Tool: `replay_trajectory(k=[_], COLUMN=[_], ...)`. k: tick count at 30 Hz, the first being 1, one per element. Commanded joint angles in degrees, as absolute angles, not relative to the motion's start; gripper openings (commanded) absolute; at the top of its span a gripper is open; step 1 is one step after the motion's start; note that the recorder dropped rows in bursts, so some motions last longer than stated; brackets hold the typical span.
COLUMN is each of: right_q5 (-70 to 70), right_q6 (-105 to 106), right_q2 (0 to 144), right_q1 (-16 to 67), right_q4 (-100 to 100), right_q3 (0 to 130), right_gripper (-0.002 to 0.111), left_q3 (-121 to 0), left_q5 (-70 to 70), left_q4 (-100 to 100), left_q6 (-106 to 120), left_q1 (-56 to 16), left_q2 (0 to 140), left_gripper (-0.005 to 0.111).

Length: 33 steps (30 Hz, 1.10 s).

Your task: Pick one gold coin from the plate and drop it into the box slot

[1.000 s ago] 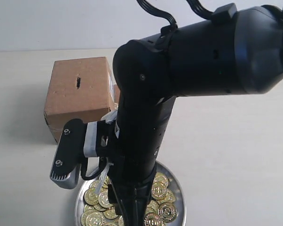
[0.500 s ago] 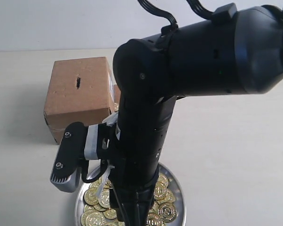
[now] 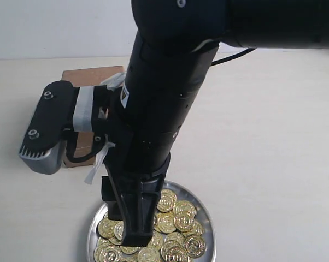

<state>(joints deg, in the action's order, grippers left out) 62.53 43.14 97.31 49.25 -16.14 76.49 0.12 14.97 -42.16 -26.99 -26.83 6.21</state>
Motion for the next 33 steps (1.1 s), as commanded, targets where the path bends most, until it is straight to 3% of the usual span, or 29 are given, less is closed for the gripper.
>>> replay_trajectory(k=[1, 9, 21, 26, 33], right_q5=[63.74, 65.04, 64.05, 62.25, 62.21], right_q6=[43.33, 43.33, 43.33, 43.33, 43.33], right_q2=[96.75, 96.75, 94.15, 92.70, 91.74], right_q1=[49.37, 49.37, 49.37, 49.37, 49.37], right_q4=[-15.95, -15.95, -14.43, -14.65, -14.65], right_q3=[77.02, 77.02, 77.02, 77.02, 77.02], right_gripper=[0.027, 0.027, 0.027, 0.027, 0.027], left_q3=[0.00, -6.05, -15.92, -17.52, -21.14], left_q5=[17.65, 27.13, 25.71, 23.20, 30.30], left_q4=[-54.42, -64.34, -70.69, -73.37, -78.70], left_q6=[-19.22, -2.83, 9.72, 15.61, 25.77], left_q1=[-30.30, -30.44, -30.44, -30.44, -30.44], left_q2=[8.09, 18.97, 48.62, 52.63, 52.76], left_gripper=[0.000, 0.000, 0.000, 0.000, 0.000])
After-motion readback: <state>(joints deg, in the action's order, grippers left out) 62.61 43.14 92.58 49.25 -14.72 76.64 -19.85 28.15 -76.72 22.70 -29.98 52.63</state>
